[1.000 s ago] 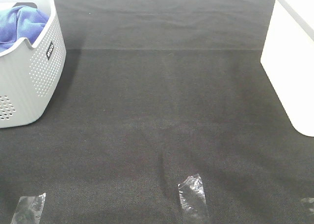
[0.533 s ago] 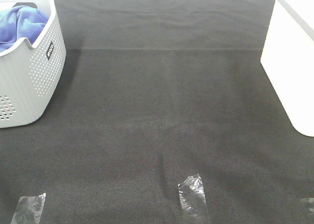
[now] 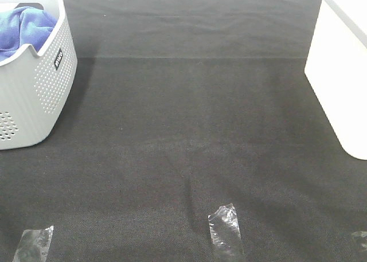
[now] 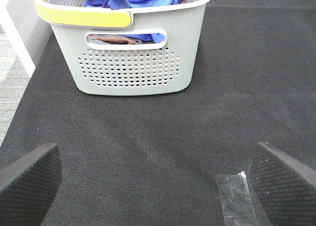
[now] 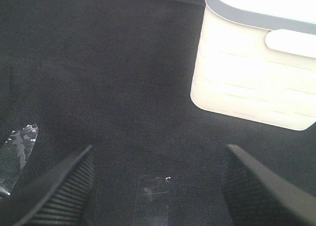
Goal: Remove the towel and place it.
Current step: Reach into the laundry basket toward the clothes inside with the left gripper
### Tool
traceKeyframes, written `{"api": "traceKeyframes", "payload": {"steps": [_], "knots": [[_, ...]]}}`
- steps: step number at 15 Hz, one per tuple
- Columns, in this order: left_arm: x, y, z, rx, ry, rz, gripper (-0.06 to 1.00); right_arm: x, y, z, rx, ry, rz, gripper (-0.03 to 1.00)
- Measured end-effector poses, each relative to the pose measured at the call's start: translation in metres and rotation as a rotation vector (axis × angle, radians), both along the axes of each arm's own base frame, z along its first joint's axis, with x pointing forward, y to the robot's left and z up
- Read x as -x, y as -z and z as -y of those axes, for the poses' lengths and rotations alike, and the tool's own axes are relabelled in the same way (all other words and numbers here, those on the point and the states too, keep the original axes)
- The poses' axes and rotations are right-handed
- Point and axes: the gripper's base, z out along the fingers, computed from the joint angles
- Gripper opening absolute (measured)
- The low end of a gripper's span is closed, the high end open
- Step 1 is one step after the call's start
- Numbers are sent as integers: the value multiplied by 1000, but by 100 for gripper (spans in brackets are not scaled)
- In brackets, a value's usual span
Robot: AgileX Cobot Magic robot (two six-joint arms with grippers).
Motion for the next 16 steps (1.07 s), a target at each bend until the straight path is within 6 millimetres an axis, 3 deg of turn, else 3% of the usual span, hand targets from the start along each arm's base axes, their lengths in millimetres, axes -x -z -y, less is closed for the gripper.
{"api": "traceKeyframes", "payload": {"steps": [6,10,12,13,16], "knots": [[0,0,0,-14,6,-1,99,0,0,0,0,0,0,72],[-9,-42,-2,-168,63,-44,99,0,0,0,0,0,0,72],[-32,-83,-4,-231,100,-81,99,0,0,0,0,0,0,72],[-64,-108,-7,-318,142,-141,99,0,0,0,0,0,0,72],[-126,-140,-15,-507,228,-241,99,0,0,0,0,0,0,72]]}}
